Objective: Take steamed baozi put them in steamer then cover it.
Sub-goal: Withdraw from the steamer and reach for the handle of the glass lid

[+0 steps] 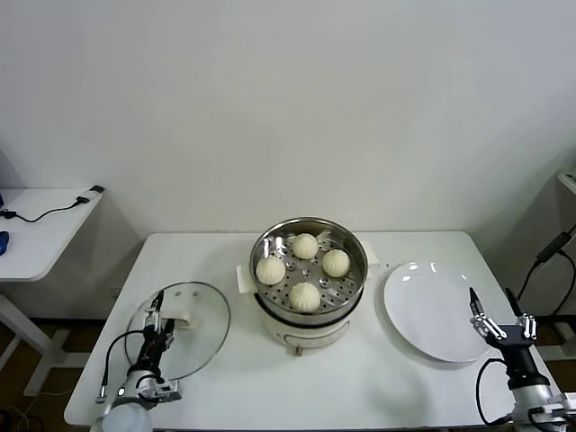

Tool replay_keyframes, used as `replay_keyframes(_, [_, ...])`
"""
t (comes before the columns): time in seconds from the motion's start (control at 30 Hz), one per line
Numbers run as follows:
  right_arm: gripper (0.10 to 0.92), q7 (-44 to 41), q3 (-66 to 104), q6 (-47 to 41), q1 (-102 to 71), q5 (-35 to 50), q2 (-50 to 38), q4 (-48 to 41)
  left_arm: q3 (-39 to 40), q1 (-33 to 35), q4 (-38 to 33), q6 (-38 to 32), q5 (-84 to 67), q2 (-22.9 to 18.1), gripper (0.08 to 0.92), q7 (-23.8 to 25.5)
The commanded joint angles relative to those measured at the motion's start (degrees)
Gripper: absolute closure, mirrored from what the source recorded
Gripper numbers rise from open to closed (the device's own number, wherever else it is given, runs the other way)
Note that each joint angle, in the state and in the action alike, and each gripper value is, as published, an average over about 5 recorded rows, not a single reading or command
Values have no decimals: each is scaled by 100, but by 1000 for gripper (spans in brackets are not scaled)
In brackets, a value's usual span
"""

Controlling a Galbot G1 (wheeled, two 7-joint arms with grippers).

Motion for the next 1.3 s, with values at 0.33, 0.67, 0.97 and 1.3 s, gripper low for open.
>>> replay_keyframes(0.33, [203, -10, 38, 60, -33, -26, -5, 5, 71, -694, 838, 197, 92, -140, 177, -463])
replay_keyframes(0.67, [203, -16, 27, 90, -24, -25, -15, -24, 36, -619, 941, -6, 76, -101, 250, -569])
replay_keyframes(0.97, [203, -28, 12, 116, -42, -28, -30, -18, 16, -482, 703, 84, 50, -115, 510, -336])
replay_keyframes(1.3, [203, -31, 5, 119, -44, -4, -62, 35, -32, 187, -838, 1268, -298, -98, 795, 718])
